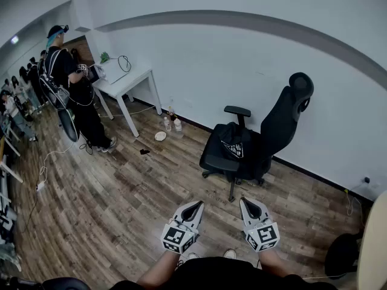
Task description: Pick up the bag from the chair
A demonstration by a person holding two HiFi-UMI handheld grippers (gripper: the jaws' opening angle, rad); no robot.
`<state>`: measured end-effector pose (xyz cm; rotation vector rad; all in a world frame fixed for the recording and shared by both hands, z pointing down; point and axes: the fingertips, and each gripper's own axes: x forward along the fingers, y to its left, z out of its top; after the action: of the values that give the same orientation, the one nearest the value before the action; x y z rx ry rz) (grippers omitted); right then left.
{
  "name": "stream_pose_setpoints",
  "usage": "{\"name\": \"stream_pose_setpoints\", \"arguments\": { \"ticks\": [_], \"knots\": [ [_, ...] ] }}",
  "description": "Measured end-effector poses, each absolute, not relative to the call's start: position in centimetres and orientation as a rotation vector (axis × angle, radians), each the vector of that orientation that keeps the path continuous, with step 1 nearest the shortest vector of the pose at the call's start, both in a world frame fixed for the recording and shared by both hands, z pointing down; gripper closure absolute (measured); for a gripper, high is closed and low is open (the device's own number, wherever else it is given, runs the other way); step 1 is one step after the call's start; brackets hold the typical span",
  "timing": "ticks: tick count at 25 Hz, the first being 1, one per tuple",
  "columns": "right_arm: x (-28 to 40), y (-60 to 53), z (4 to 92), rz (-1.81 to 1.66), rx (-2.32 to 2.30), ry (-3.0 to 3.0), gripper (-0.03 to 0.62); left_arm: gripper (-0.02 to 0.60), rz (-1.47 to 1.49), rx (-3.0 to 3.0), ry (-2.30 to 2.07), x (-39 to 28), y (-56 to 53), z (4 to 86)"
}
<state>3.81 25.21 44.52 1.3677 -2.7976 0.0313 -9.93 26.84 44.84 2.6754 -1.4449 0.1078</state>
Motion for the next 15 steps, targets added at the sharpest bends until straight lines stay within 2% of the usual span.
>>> {"name": "stream_pose_setpoints", "arguments": {
  "ticks": [15],
  "knots": [
    [3.7, 24.2, 45.8, 0.124, 1.458, -2.698, 0.574, 0.56, 0.144, 2.643, -1.433, -11.5, 27.8, 46.0]
  ]
}}
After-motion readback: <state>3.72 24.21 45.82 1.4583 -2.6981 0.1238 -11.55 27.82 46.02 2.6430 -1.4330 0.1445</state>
